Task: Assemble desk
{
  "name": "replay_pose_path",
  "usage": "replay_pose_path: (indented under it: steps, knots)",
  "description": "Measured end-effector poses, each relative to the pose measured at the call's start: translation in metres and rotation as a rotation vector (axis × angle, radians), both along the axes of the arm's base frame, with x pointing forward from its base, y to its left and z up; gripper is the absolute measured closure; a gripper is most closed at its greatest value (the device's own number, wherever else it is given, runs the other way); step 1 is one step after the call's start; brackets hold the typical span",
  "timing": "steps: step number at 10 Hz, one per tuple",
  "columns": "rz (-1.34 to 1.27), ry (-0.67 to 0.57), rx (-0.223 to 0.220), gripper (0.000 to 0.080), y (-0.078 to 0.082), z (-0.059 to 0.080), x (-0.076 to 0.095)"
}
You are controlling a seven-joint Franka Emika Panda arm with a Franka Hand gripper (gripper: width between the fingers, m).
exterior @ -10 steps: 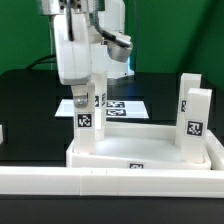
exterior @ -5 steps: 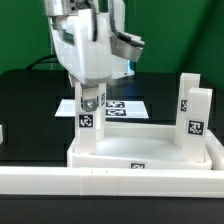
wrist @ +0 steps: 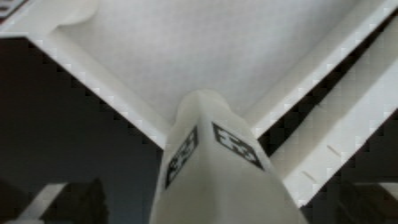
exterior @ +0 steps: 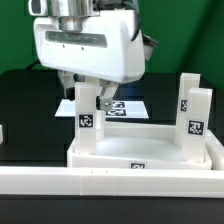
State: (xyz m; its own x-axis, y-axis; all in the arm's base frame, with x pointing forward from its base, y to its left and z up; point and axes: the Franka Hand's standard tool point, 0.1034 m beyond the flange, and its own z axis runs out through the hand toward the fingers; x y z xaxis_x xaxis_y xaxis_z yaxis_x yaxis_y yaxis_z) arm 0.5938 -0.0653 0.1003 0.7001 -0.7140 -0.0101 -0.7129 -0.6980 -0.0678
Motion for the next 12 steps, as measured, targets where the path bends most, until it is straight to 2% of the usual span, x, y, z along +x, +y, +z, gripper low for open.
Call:
replay_pose_path:
  steps: [4, 7, 12]
  knots:
    - [0.34, -0.008, -0.021, 0.0151, -0.0016, -0.0048, -0.0006]
    - [0.552, -0.007, -0.044, 0.0151, -0.0026, -0.0033, 0.0003]
    - [0.793, -0.012, -0.063, 0.0151, -0.0035, -0.0035, 0.0006]
